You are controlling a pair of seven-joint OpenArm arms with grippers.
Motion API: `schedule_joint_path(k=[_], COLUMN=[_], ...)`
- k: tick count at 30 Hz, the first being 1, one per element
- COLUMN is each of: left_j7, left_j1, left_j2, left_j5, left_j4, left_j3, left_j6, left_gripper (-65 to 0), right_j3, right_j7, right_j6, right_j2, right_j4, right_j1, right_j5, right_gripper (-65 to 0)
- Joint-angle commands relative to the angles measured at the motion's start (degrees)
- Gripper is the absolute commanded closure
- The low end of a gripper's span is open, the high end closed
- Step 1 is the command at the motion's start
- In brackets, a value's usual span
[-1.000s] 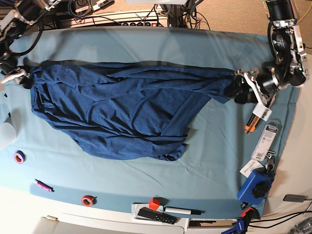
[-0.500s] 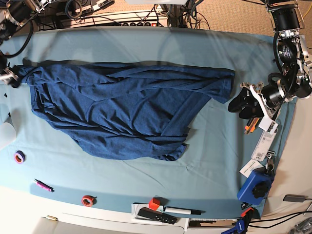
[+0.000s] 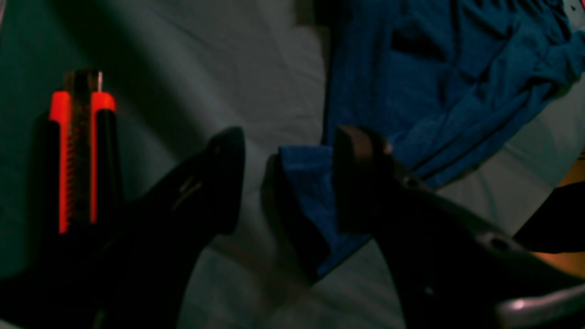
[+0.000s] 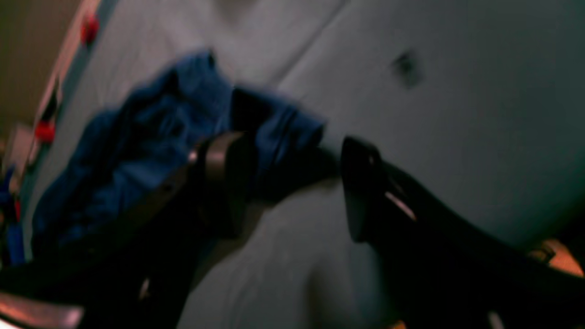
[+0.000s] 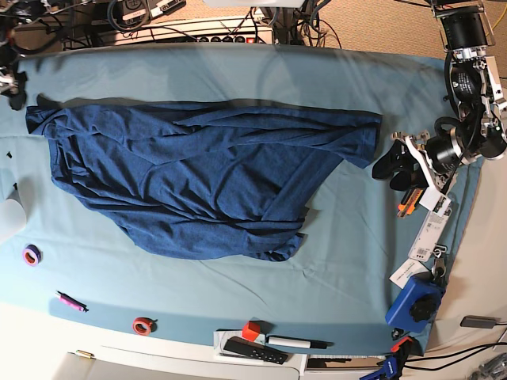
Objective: Layout the t-shirt on the table in an organized manner, then fold the t-shirt properly
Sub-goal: 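Regrasp the shirt corners with both grippers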
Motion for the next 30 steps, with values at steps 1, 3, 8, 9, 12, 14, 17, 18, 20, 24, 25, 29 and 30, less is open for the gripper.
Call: schedule_joint_path(k=[1,3,8,9,12,14,17,18,20,24,25,29,30], left_j7=[-1.44,-1.42,-1.38,-1.38,-1.36,-1.27,-1.25,-1.25,-1.25,-1.25,-1.27,-1.25,-1.27], left_j1=[-0.92,-0.92,-0.92,-0.92,-0.92,-0.92,-0.92,-0.92,-0.92,-0.92,-0.92,-0.92,-0.92], left_j2=[-0.94,-0.96,-0.96,-0.96,-0.96,-0.96,-0.96,-0.96,-0.96,-0.96,-0.96,-0.96,-0.96], left_j5=[-1.05,-1.03,-1.03,-1.05,-1.05,-1.03,-1.05,-1.05,-1.05,-1.05,-1.05,-1.05,-1.05], left_j4=[0.81,0.81,0.81,0.81,0.83,0.81,0.81,0.81,0.81,0.81,0.81,0.81,0.81], left_j3=[-0.42,-0.42,-0.42,-0.42,-0.42,-0.42,-0.42,-0.42,-0.42,-0.42,-0.42,-0.42,-0.42], left_j6=[-0.2,-0.2,-0.2,-0.2,-0.2,-0.2,-0.2,-0.2,-0.2,-0.2,-0.2,-0.2,-0.2], left_gripper=[-31.5,-31.5,-31.5,-31.5,-31.5,-31.5,-31.5,-31.5,-31.5,-31.5,-31.5,-31.5,-31.5], right_j3=[-0.85,-3.28,-6.73,-6.75,-6.69,-6.67,-6.58,-6.6,-6.6,-6.6,-6.6,-6.58,-6.58], right_j7=[2.23,4.13,8.15,8.48,9.27,8.94,8.96,9.11,9.57,10.32,10.91,13.22,13.18], right_j6=[0.24,0.22,0.15,0.17,0.15,0.15,-0.37,-0.72,-0.96,-0.96,-0.96,-0.63,0.17], right_j2=[1.14,0.44,-1.49,-1.9,-2.69,-2.69,-2.71,-2.71,-2.71,-2.69,-2.69,-2.64,-2.64], right_j4=[0.79,0.76,0.76,0.76,0.76,0.74,0.74,0.74,0.74,0.0,-0.79,-6.73,-8.48], right_j1=[0.24,0.37,0.55,0.55,0.52,0.48,0.5,0.5,0.5,0.52,0.52,0.55,0.7], right_j5=[1.55,0.39,-2.93,-2.97,-3.74,-4.96,-5.09,-5.09,-5.09,-5.07,-5.07,-2.56,-1.25], right_gripper=[-32.3,-32.3,-32.3,-32.3,-32.3,-32.3,-32.3,-32.3,-32.3,-32.3,-32.3,-32.3,-32.3])
